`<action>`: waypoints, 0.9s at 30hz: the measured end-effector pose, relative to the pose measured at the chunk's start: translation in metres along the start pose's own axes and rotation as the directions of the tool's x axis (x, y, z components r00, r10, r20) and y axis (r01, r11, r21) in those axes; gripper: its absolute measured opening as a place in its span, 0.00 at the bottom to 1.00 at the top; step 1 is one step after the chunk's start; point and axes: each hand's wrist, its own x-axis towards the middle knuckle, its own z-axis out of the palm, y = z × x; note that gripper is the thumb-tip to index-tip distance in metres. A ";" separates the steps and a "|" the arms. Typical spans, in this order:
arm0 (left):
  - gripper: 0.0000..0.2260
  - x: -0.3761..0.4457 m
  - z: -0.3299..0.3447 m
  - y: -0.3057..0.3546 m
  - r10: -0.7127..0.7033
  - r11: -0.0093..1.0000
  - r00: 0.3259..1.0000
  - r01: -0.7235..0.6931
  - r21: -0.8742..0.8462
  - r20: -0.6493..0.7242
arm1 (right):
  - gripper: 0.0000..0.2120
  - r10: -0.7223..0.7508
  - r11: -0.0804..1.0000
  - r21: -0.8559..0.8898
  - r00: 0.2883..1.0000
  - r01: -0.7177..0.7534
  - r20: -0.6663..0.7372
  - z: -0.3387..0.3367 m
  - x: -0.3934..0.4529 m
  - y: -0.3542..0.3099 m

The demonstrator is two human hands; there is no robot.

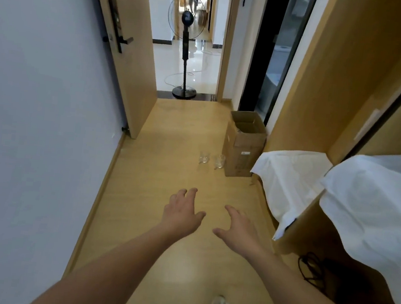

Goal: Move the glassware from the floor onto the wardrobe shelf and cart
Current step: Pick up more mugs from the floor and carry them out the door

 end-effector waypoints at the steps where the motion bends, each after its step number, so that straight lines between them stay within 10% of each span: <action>1: 0.33 0.015 -0.001 -0.002 -0.009 1.000 1.000 0.008 -0.022 -0.010 | 0.39 0.000 1.000 0.005 1.000 0.000 0.001 -0.002 0.016 -0.003; 27: 0.31 0.466 -0.045 0.002 -0.166 0.975 0.976 0.184 -0.125 0.138 | 0.38 0.148 0.969 0.182 0.981 -0.170 0.126 -0.087 0.464 -0.039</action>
